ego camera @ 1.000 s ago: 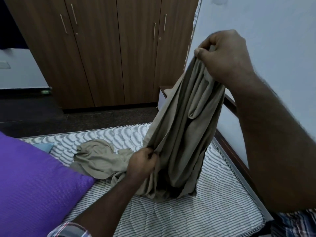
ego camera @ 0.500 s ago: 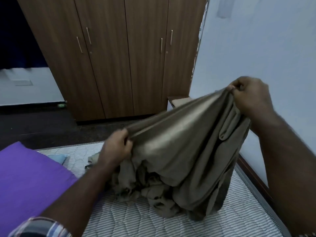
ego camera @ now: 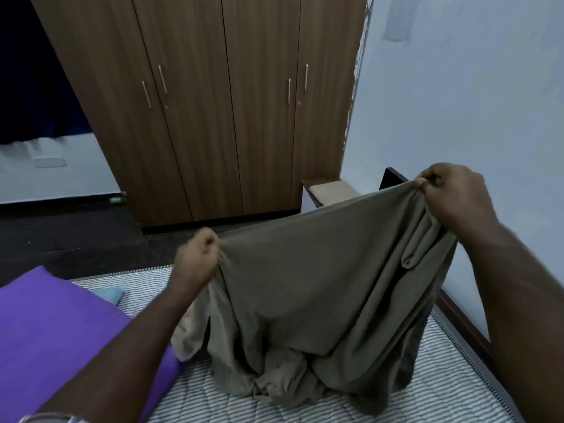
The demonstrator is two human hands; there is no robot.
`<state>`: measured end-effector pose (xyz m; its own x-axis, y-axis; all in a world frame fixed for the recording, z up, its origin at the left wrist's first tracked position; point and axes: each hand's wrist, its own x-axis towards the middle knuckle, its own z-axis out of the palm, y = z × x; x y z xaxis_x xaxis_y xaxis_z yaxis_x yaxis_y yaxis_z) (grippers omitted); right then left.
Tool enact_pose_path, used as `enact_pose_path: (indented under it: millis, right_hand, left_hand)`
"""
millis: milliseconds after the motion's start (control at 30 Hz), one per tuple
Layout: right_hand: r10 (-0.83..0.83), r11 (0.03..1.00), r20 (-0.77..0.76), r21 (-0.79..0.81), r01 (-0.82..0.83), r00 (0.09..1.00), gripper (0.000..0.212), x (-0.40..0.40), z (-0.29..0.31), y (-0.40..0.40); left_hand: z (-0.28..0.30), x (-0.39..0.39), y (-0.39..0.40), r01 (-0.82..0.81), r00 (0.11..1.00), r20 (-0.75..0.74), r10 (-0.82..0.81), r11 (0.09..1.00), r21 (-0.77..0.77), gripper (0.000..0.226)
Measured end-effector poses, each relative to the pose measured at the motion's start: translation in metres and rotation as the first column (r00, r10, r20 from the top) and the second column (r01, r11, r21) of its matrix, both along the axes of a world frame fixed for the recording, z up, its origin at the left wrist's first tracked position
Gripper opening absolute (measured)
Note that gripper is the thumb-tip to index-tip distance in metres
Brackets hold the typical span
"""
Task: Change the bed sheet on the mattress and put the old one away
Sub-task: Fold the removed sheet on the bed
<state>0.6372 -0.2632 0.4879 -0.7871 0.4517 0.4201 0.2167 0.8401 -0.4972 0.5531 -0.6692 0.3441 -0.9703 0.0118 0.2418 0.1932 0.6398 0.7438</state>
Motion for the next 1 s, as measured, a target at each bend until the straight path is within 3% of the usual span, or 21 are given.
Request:
enact_pose_path:
  millis: [33,67,100,167,200,233,333,367,567,633,667,767,833,900,1000]
  right_hand:
    - [-0.013,1.0,-0.038,0.001,0.013,0.999,0.017,0.0,-0.002,0.001]
    - [-0.02,1.0,-0.059,0.001,0.02,0.998,0.017,-0.001,-0.004,0.002]
    - [-0.019,1.0,-0.053,-0.001,0.019,0.998,0.016,-0.003,-0.007,0.003]
    - [0.011,1.0,0.032,-0.005,-0.011,0.999,0.012,-0.007,-0.017,0.005]
    - [0.024,1.0,0.099,0.002,-0.024,0.995,0.012,-0.008,-0.026,0.006]
    - [0.025,0.999,0.171,0.018,-0.028,0.985,0.011,-0.008,-0.038,0.009]
    - [-0.017,0.999,0.291,0.042,0.005,0.956,0.012,-0.005,-0.081,0.018]
    - [-0.027,0.999,0.302,0.032,0.018,0.953,0.014,-0.005,-0.094,0.018]
    - [-0.102,0.995,0.247,0.041,0.095,0.964,0.021,-0.002,-0.133,0.013]
    - [-0.083,0.996,0.23,-0.008,0.087,0.97,0.022,0.001,-0.133,0.006]
    - [-0.05,0.997,0.223,-0.045,0.062,0.974,0.023,0.004,-0.131,-0.003]
    - [0.189,0.955,0.177,-0.263,-0.139,0.966,0.019,0.016,-0.118,-0.056]
    - [0.445,0.827,0.152,-0.448,-0.34,0.882,0.026,0.026,-0.107,-0.103]
    - [0.674,0.661,0.154,-0.562,-0.497,0.722,0.046,0.024,-0.104,-0.137]
    - [0.848,0.483,0.196,-0.668,-0.566,0.492,0.064,0.01,-0.113,-0.159]
  left_hand:
    - [0.007,0.0,0.0,-0.094,0.976,-0.175,0.127,0.978,0.188,0.017]
    - [0.015,0.001,0.0,-0.146,0.939,-0.262,0.22,0.95,0.275,0.018]
    - [0.02,0.002,0.001,-0.153,0.936,-0.275,0.221,0.957,0.248,0.018]
    - [0.003,0.005,0.005,-0.016,1.0,0.002,0.016,0.997,-0.072,0.016]
    - [-0.012,0.007,0.003,0.097,0.981,0.185,-0.06,0.976,-0.196,0.015]
    - [-0.024,0.008,0.0,0.135,0.96,0.269,-0.076,0.968,-0.21,0.017]
    - [-0.023,0.008,0.001,-0.008,0.963,0.269,-0.025,0.992,0.122,0.015]
    - [-0.019,0.009,0.004,-0.02,0.968,0.252,-0.019,0.988,0.154,0.016]
    - [-0.021,0.021,-0.002,0.113,0.901,0.41,-0.143,0.989,0.096,0.022]
    - [-0.029,0.021,-0.01,0.161,0.878,0.441,-0.189,0.982,0.1,0.012]
    - [-0.031,0.021,-0.011,0.18,0.88,0.429,-0.205,0.979,0.099,0.004]
    - [-0.026,0.029,-0.002,0.233,0.91,0.326,-0.257,0.966,0.11,0.02]
    - [-0.02,0.036,0.011,0.308,0.905,0.26,-0.336,0.941,0.142,0.02]
    - [-0.011,0.047,0.023,0.433,0.85,0.229,-0.474,0.877,0.209,0.021]
    - [-0.002,0.059,0.036,0.567,0.732,0.187,-0.655,0.738,0.364,0.016]
